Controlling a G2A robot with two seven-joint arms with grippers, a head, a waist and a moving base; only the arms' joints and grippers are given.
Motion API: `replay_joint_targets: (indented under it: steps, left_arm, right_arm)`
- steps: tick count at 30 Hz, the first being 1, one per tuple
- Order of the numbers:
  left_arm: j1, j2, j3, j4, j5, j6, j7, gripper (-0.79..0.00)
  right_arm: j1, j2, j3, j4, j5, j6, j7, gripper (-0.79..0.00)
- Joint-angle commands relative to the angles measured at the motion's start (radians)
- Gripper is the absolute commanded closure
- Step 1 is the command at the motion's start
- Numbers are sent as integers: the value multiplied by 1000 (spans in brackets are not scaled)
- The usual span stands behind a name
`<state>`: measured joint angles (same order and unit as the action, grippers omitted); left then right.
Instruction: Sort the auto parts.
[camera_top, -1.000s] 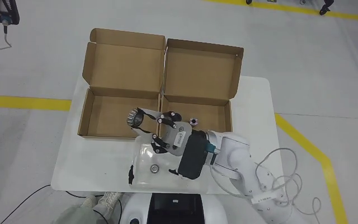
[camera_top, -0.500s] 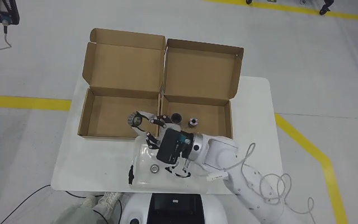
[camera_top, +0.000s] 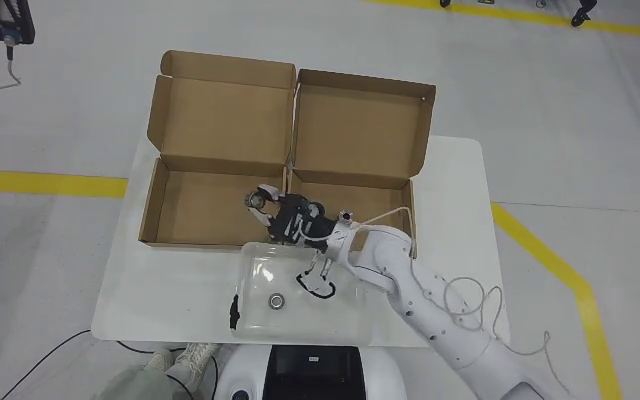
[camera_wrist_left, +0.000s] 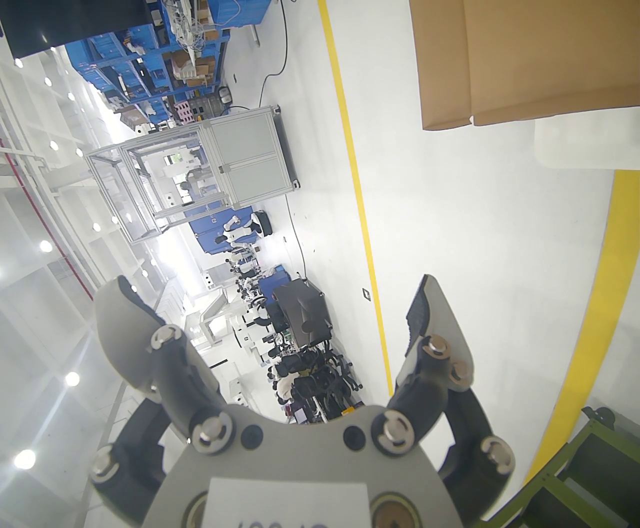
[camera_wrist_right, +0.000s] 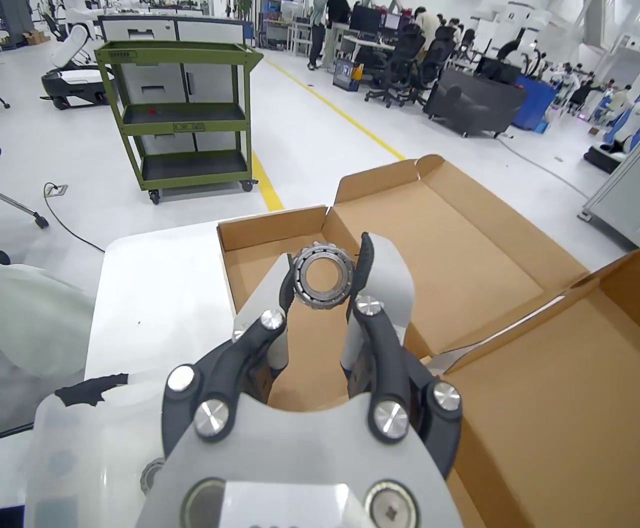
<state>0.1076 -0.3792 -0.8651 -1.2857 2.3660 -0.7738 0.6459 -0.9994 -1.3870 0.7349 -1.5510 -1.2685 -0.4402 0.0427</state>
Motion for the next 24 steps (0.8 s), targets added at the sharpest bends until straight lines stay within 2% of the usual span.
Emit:
replay_joint_targets:
  steps: [1,9,24]
  left_arm:
    - [0,0,0,0,0,0,0,-785]
    - [0,0,0,0,0,0,0,-785]
    - [0,0,0,0,0,0,0,-785]
  right_arm:
    - [34,-13,-23,55,22,-3,13,0]
    - [171,-86,-137,246,90,6,110,0]
    - [278,-203,-245,460,75,182,242,0]
